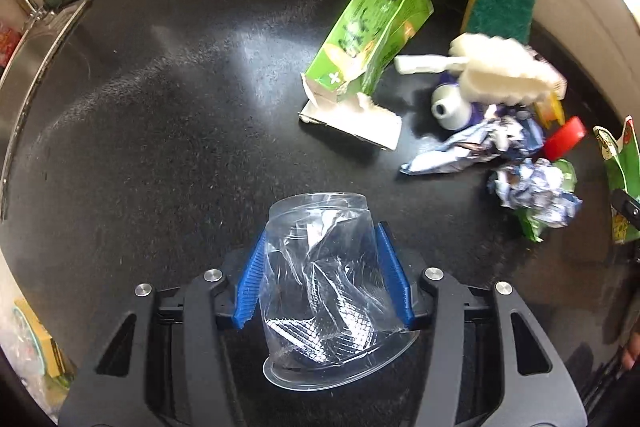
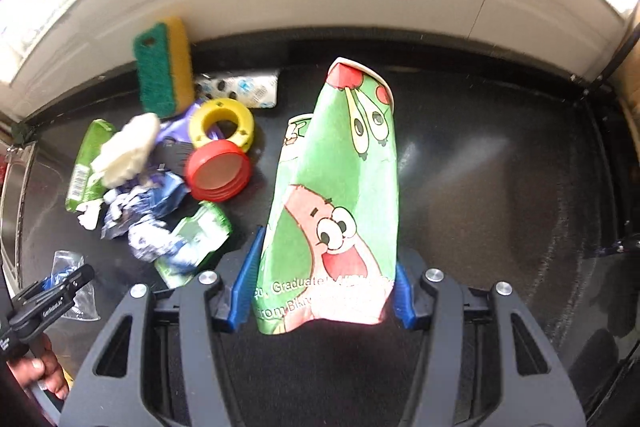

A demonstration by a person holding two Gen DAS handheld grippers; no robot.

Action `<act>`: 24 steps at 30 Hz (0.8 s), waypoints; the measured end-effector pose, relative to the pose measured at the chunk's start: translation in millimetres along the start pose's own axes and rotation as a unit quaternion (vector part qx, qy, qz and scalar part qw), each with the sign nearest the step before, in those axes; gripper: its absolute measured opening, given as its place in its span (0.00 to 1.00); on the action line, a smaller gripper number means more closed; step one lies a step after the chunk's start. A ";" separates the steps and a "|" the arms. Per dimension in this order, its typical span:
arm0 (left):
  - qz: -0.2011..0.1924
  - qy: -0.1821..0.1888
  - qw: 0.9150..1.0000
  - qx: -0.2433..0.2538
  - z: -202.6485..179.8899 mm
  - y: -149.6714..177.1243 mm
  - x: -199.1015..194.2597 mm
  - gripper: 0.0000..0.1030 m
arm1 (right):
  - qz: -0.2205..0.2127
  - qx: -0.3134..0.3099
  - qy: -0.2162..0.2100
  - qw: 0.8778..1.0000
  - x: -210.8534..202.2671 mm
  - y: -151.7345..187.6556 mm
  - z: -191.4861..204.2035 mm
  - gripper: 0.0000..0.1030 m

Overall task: Collect trash
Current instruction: 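Grasp the clear plastic cup with the left tool while the right tool grasps the green SpongeBob cup, then carry both cups to the floor bin and open both tools over it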

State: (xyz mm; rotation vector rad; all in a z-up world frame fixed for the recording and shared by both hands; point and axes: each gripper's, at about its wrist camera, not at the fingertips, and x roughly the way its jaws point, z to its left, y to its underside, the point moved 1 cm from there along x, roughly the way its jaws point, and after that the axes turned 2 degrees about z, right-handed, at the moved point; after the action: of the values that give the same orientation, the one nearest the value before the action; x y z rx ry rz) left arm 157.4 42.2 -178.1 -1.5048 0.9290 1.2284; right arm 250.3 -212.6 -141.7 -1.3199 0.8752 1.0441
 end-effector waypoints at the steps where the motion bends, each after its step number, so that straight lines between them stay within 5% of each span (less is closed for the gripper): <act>1: -0.011 -0.002 1.000 0.007 -0.5 5.5 -10.6 0.50 | -0.011 -0.004 -0.001 1.000 -13.3 7.0 0.2 0.53; 13: -0.089 -0.019 0.991 0.094 -14.4 76.9 -87.0 0.51 | -0.040 -0.034 -0.031 0.998 -100.9 96.4 6.3 0.53; 24: -0.114 -0.030 0.989 0.084 7.5 97.7 -105.5 0.51 | -0.051 -0.053 -0.041 0.996 -109.3 112.2 28.4 0.54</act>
State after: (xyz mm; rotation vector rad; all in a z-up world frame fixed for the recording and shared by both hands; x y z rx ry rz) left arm 41.4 22.9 -95.0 -1.3895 0.7764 0.9993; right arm 107.5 -199.4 -72.7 -1.3861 0.6926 1.0684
